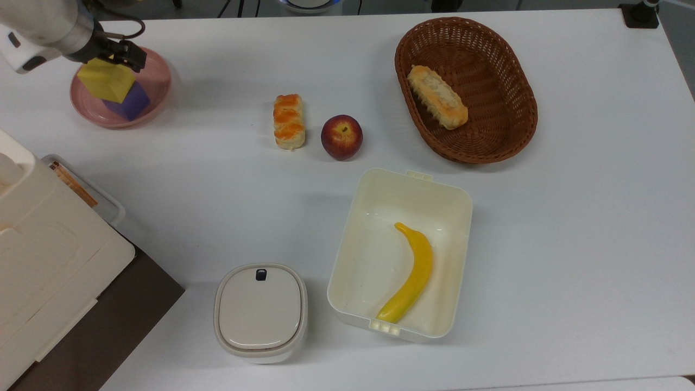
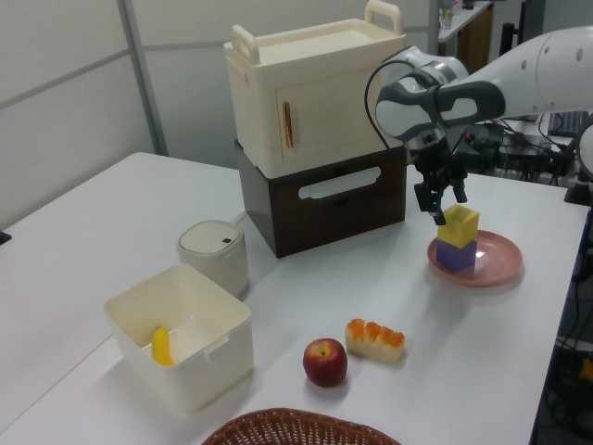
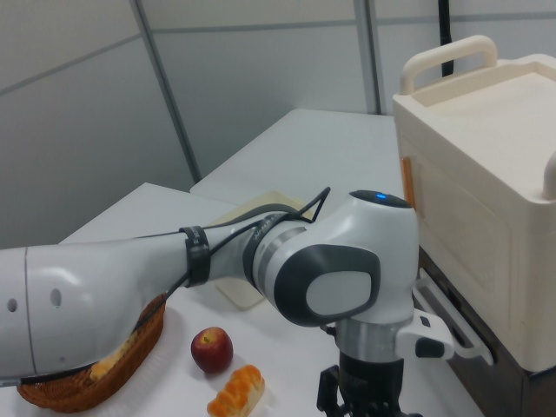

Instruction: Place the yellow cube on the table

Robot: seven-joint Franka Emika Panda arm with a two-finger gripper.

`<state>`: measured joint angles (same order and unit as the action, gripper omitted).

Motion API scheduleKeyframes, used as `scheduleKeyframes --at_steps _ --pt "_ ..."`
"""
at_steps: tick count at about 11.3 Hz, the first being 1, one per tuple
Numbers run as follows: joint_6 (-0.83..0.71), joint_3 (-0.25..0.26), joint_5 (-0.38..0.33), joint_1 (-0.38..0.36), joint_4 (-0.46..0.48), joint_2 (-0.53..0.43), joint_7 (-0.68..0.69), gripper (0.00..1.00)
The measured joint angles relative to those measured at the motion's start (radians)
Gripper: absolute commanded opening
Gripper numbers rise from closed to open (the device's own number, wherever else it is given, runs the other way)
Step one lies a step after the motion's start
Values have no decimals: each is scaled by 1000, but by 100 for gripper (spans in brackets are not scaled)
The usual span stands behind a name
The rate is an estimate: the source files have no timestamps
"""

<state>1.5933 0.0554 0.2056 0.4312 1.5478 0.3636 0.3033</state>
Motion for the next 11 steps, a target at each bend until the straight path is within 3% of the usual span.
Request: scheduleKeyframes --at_steps 7,8,10,11 --pt "8 -1 83 1 0 41 0 100" --pt "8 -1 84 1 0 45 0 86" --pt "8 -1 85 1 0 51 0 46" --pt "8 -1 85 2 -1 51 6 34"
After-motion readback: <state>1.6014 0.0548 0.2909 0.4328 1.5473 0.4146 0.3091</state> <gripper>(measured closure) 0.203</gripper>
